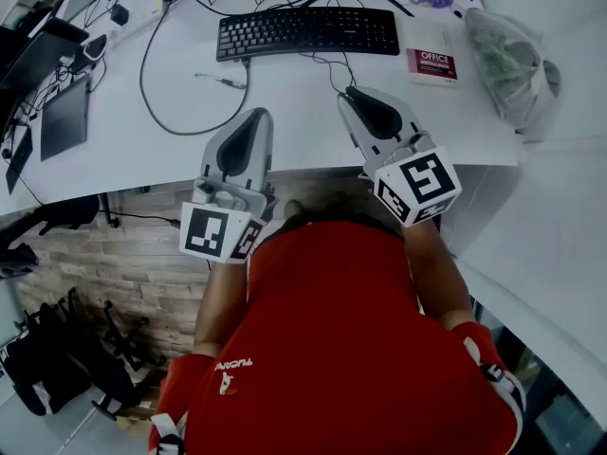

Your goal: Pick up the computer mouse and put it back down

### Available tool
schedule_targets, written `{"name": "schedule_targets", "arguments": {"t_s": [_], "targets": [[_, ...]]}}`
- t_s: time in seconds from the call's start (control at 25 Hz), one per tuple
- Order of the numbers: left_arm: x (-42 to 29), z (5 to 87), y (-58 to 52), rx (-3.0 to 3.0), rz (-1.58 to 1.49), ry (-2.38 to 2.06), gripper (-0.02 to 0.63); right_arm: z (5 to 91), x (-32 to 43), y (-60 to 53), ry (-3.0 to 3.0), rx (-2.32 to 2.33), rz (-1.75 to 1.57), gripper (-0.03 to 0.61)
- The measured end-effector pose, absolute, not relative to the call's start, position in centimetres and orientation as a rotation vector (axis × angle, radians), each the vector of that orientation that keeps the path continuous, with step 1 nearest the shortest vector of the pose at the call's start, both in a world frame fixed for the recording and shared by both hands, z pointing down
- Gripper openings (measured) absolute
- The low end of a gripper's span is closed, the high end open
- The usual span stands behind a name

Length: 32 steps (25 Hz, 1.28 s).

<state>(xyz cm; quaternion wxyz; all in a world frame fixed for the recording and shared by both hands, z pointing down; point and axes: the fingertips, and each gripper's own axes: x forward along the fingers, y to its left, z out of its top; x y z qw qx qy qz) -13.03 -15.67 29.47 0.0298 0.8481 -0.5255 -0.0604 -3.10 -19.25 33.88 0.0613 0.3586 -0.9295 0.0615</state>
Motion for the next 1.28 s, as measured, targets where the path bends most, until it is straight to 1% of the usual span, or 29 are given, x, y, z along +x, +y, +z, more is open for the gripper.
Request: {"name": "schedule_targets", "arguments": {"t_s": [0.12,0.48,1.28], "targets": [[-13.1,29.0,-15.4,2.624,-0.199,-1.621,0.011,32.4,-3.9,-18.4,-2.855,1.066,0.150,0.006],[-13.2,28.2,-14.7,2.650,-0.208,-1.622,0.011,31.0,-5.5,-16.6,-2.938,1.042,0.137,0.005],[-12.9,27.6,-13.6,2.682,-0.214,-1.598,0.011,30.7,-5.6,-15.5,-2.935,1.077,0.085,0.003]]}}
